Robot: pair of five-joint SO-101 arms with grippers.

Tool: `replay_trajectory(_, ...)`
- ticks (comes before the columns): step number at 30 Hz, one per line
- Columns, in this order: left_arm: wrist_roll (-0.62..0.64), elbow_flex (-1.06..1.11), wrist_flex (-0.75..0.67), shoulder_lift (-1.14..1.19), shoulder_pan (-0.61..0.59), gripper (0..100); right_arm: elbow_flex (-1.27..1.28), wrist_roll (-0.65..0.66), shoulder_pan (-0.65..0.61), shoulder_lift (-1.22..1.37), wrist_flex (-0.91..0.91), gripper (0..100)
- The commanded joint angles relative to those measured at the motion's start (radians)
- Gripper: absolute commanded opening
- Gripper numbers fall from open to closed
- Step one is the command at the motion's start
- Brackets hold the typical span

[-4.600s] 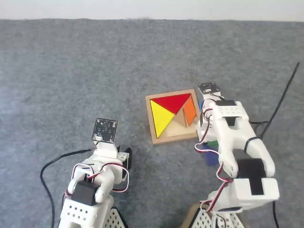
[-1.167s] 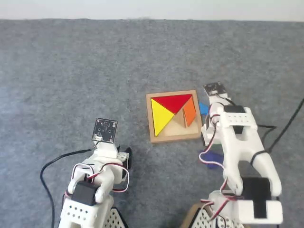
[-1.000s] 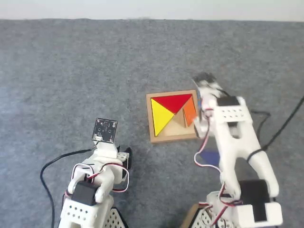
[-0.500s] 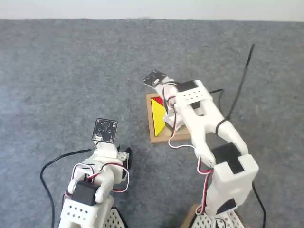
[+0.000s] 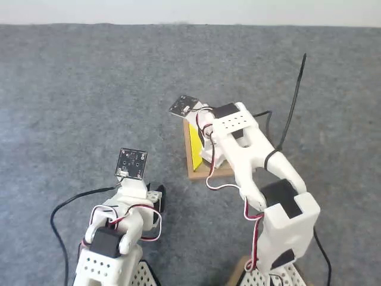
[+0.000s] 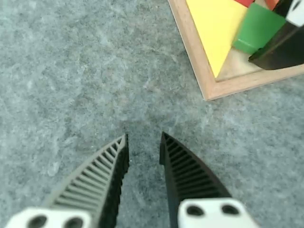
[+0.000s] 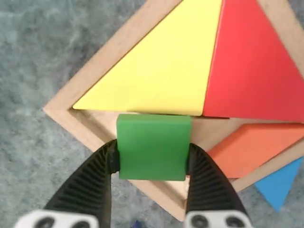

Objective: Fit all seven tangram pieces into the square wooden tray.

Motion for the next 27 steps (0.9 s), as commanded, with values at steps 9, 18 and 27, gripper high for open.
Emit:
replay_trajectory(9, 0.006, -0.012, 0.002, -0.017, 0.002, 11, -0.055, -0.025, 0.091, 0.013, -0.018, 8.0)
replay_trajectory(18, 0.006, -0.012, 0.002, -0.017, 0.002, 11, -0.132, -0.026, 0.154, -0.027, -0.03, 8.0)
replay_trajectory(27, 0.006, -0.012, 0.002, -0.017, 0.002, 11, 0.146, -0.031, -0.053, -0.326, -0.064, 7.9)
